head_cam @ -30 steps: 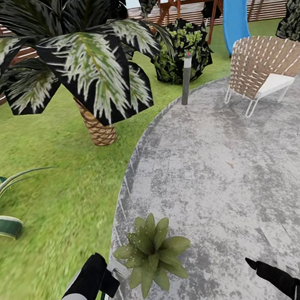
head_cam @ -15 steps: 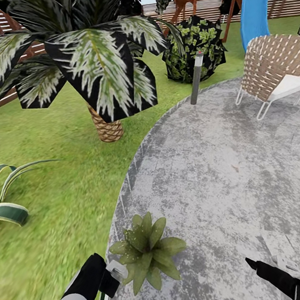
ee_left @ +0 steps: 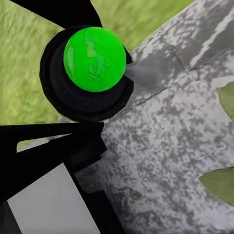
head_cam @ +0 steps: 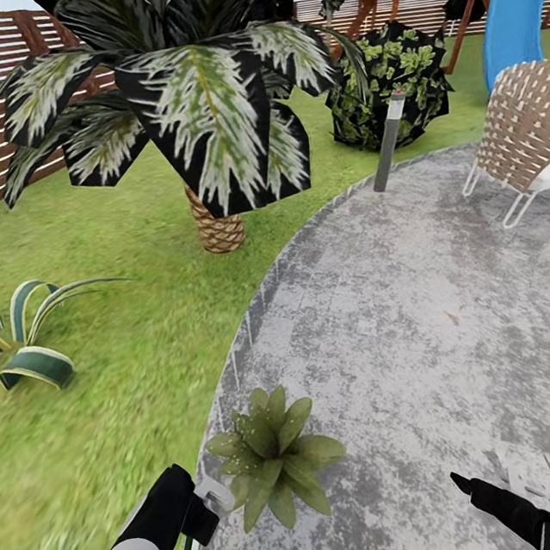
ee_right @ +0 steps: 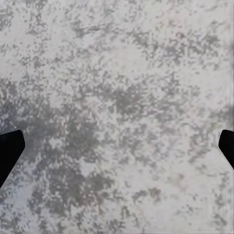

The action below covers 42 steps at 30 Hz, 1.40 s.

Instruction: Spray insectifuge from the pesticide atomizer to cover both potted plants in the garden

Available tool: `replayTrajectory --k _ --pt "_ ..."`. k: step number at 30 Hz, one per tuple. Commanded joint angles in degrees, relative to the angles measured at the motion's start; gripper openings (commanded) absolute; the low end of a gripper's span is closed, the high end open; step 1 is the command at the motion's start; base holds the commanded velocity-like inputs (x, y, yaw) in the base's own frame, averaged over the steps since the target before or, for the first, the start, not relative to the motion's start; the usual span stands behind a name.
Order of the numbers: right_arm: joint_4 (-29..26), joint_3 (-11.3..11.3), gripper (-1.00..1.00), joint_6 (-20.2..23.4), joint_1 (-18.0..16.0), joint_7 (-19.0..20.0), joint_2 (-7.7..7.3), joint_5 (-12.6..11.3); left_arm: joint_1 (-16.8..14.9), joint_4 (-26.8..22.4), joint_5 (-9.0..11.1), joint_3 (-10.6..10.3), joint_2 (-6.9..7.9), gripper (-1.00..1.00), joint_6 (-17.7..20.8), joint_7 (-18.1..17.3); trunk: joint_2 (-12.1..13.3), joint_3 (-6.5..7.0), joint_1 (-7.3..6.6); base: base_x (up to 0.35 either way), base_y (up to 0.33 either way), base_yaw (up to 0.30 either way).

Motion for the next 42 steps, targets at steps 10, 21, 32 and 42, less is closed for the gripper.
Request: replayTrajectory --k 10,21,32,42 --pt "-0.19 -0.29 1.0 0.0 -0.09 0.35 -0.01 0.19 -0.03 -0.13 -0.55 0.54 -0.1 -1.0 0.16 -0.48 -0.02 -0.05 -0.01 0.0 -0.152 0.007" --pt "-0.19 -0.24 1.0 0.11 -0.09 0.66 0.08 0.19 -0.03 -0.13 -0.53 1.89 0.01 -1.0 0.16 -0.5 -0.02 -0.16 -0.01 0.0 -0.014 0.072" --pt "-0.1 -0.07 1.0 0.11 -0.09 0.54 0.08 0.19 -0.03 -0.13 -0.61 5.18 0.06 -1.0 0.16 -0.48 -0.02 -0.43 -0.01 0.054 -0.297 0.202" --pt "-0.19 -0.1 1.0 0.11 -0.09 0.74 0.09 0.19 -0.03 -0.13 -0.68 5.09 0.06 -1.0 0.16 -0.48 -0.02 -0.44 -0.01 0.063 -0.113 0.047"
